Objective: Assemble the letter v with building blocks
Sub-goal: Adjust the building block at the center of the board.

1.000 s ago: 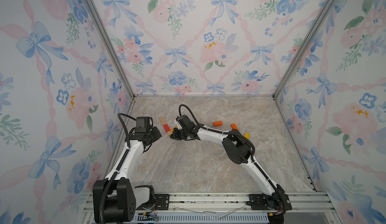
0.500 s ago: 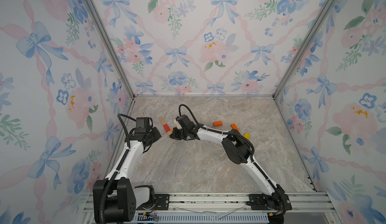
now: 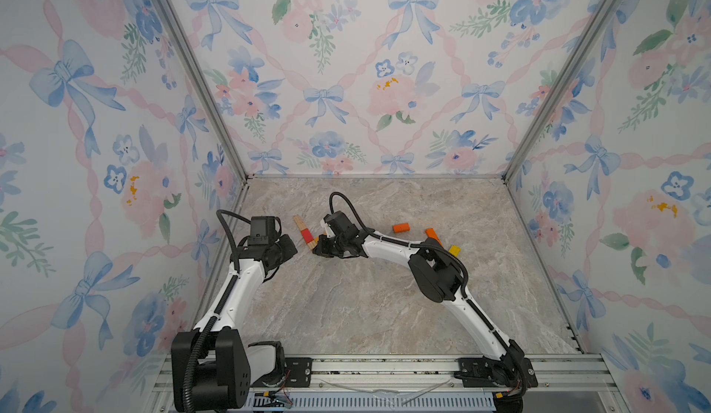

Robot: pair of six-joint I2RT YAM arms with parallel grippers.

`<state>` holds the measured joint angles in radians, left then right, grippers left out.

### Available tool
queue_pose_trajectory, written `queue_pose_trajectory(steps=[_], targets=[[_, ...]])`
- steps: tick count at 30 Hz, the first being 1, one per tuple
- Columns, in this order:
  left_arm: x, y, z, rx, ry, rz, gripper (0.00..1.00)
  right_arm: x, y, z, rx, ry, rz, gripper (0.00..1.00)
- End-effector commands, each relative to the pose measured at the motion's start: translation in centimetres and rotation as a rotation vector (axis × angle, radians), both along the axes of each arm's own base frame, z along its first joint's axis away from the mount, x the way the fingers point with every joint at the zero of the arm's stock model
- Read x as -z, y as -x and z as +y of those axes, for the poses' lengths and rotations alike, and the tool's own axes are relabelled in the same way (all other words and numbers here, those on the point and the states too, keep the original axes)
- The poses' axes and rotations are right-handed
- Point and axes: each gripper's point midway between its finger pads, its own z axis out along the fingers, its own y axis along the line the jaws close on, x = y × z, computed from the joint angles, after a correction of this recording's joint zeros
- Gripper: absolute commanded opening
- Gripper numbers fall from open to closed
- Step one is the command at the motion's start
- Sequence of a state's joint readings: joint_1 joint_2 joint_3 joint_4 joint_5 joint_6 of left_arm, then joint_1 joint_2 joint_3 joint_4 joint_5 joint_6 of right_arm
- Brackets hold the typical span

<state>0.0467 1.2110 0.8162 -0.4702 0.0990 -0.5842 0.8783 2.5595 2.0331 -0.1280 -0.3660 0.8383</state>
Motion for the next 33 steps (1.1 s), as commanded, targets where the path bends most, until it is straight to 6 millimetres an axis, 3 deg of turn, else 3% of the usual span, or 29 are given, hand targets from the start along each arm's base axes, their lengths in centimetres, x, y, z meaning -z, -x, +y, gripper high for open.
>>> queue_pose_trajectory(steps=[1, 11, 18, 25, 33], targets=[[0.2, 0.5, -0.1, 0.011, 0.009, 0.005, 0.11, 3.0, -0.4, -0.9, 0.029, 0.061, 0.036, 0.00], [0.3, 0.5, -0.1, 0.012, 0.010, 0.008, 0.11, 2.9, -0.4, -0.9, 0.026, 0.063, 0.037, 0.00], [0.1, 0.5, -0.2, 0.012, 0.017, 0.002, 0.11, 1.6, 0.2, -1.2, 0.013, 0.044, 0.038, 0.00], [-0.6, 0.4, -0.5, 0.012, 0.037, -0.021, 0.11, -2.2, 1.8, -1.8, -0.006, -0.042, 0.042, 0.00], [-1.5, 0.5, -1.2, 0.021, 0.066, -0.048, 0.11, -8.4, 3.9, -4.8, -0.018, -0.104, -0.013, 0.00]])
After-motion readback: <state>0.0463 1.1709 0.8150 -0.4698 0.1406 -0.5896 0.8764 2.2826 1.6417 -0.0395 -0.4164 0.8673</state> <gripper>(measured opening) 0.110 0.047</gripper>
